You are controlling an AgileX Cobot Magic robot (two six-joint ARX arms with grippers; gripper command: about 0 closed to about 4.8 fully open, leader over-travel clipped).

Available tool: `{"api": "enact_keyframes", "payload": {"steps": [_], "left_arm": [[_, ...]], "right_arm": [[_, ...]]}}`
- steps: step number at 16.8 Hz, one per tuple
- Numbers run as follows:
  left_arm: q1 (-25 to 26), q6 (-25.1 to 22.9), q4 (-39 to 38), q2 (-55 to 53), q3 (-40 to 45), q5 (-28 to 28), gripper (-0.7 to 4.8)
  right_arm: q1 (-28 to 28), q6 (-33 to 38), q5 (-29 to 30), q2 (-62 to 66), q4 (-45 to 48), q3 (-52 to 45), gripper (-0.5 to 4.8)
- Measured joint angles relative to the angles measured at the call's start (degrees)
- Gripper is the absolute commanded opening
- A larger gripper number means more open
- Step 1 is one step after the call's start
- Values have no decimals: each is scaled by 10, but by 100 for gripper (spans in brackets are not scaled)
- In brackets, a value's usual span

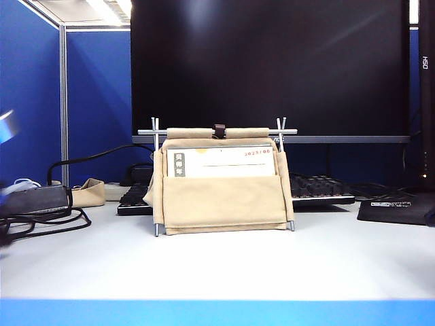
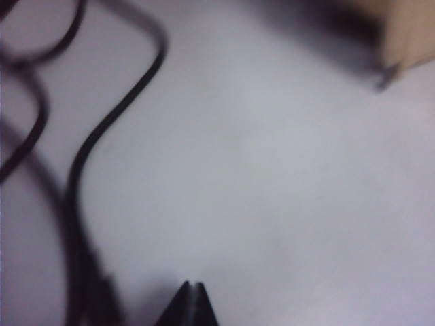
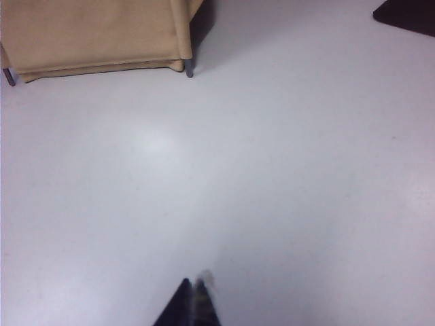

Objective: Turn one page of the calendar.

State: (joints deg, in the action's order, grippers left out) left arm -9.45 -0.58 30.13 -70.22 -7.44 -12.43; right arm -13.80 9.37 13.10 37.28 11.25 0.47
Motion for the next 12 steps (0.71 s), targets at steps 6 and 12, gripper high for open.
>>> {"api": "enact_keyframes", "payload": {"steps": [6, 12], "left_arm": [[50, 26, -15, 7, 2, -26, -6], [50, 53, -63, 282, 28, -37, -6]], "right_arm": [[0, 0, -14, 0, 0, 0, -5], [0, 66, -37, -28, 87, 0, -5]]}}
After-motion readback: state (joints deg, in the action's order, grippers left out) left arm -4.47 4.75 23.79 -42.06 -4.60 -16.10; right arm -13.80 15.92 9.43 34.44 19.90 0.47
